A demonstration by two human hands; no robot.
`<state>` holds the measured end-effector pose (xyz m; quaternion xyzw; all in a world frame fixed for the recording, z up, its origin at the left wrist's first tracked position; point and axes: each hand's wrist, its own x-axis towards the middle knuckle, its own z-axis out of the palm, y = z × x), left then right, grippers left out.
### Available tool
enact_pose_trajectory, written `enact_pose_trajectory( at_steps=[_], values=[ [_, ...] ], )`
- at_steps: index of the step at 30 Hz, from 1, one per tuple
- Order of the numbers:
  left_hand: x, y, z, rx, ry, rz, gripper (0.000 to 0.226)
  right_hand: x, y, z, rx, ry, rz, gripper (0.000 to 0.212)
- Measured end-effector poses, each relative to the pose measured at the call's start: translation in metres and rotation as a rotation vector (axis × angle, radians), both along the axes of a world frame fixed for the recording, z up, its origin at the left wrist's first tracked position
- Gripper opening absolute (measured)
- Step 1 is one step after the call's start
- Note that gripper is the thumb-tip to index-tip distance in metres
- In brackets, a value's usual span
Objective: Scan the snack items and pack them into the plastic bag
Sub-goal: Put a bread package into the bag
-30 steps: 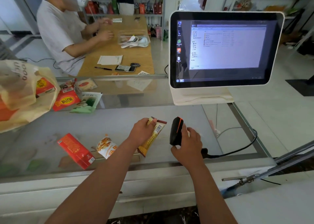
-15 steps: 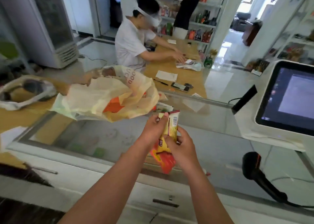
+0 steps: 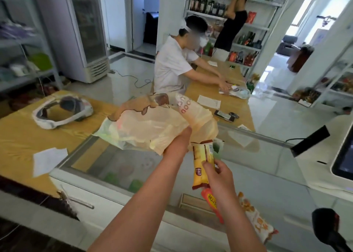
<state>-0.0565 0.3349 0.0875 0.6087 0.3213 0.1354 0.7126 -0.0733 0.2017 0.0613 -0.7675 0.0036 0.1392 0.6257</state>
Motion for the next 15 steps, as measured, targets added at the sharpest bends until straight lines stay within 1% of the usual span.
enact_pose_trajectory(
  at_steps=[1,4,6,7,8,10,11,12,13,15],
  values=[
    [0.002,0.001,0.002,0.01,0.026,-0.03,0.048,0.003,-0.003,0.002,0.001,0.0,0.042,0.011],
    [0.008,0.001,0.01,0.175,0.216,-0.095,0.049,0.017,-0.012,0.004,0.001,0.033,0.114,0.009],
    [0.018,-0.002,0.018,0.178,0.234,-0.076,0.045,0.029,-0.017,0.002,-0.015,0.042,0.147,0.008],
    [0.028,-0.002,0.022,0.164,0.228,-0.053,0.037,0.034,-0.02,0.001,-0.023,0.041,0.167,0.008],
    [0.033,-0.005,0.028,0.194,0.236,-0.044,0.028,0.039,-0.022,0.0,-0.026,0.04,0.188,0.009],
    [0.044,-0.005,0.032,0.36,0.32,-0.095,0.02,0.049,-0.028,-0.002,-0.028,0.038,0.23,0.009],
    [0.048,-0.003,0.028,0.44,0.383,-0.132,0.028,0.054,-0.032,-0.003,-0.03,0.042,0.249,0.009],
    [0.052,-0.004,0.024,0.51,0.448,-0.172,0.041,0.058,-0.036,-0.005,-0.029,0.046,0.267,0.01],
    [0.054,-0.007,0.022,0.511,0.478,-0.212,0.05,0.062,-0.04,-0.006,-0.026,0.049,0.285,0.011],
    [0.059,-0.014,0.021,0.378,0.443,-0.192,0.051,0.071,-0.047,-0.009,-0.013,0.054,0.32,0.015]
  ],
)
